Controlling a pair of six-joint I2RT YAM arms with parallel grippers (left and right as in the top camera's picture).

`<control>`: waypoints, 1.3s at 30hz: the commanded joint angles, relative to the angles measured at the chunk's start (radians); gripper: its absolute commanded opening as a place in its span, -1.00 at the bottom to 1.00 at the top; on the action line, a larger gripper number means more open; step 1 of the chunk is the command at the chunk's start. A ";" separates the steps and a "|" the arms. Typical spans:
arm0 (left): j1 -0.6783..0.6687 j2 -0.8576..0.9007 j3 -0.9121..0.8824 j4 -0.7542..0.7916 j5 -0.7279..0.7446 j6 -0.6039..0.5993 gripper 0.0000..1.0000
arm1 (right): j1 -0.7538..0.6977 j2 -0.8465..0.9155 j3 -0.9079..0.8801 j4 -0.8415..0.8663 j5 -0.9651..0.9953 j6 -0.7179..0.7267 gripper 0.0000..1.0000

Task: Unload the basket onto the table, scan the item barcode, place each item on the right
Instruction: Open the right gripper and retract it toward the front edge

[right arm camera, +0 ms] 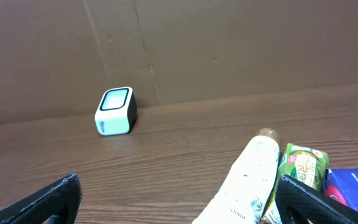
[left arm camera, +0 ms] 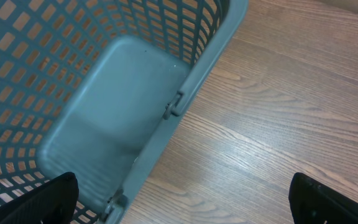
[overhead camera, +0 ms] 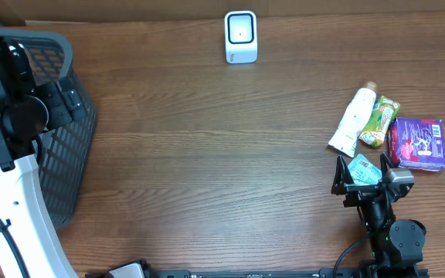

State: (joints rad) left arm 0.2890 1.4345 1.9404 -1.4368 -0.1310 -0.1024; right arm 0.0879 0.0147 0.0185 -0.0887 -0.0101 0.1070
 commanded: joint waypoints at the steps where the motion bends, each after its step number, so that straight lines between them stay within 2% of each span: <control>1: 0.003 0.002 0.016 0.001 0.005 -0.010 0.99 | 0.008 -0.013 -0.010 0.005 0.010 -0.006 1.00; 34: 0.003 0.000 0.016 0.001 0.005 -0.010 0.99 | 0.008 -0.012 -0.010 0.005 0.010 -0.006 1.00; 39: 0.002 -0.070 -0.010 0.019 -0.026 -0.010 0.99 | 0.008 -0.012 -0.010 0.005 0.009 -0.006 1.00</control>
State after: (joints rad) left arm 0.2890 1.4284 1.9400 -1.4368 -0.1352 -0.1024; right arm 0.0879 0.0147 0.0185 -0.0898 -0.0097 0.1043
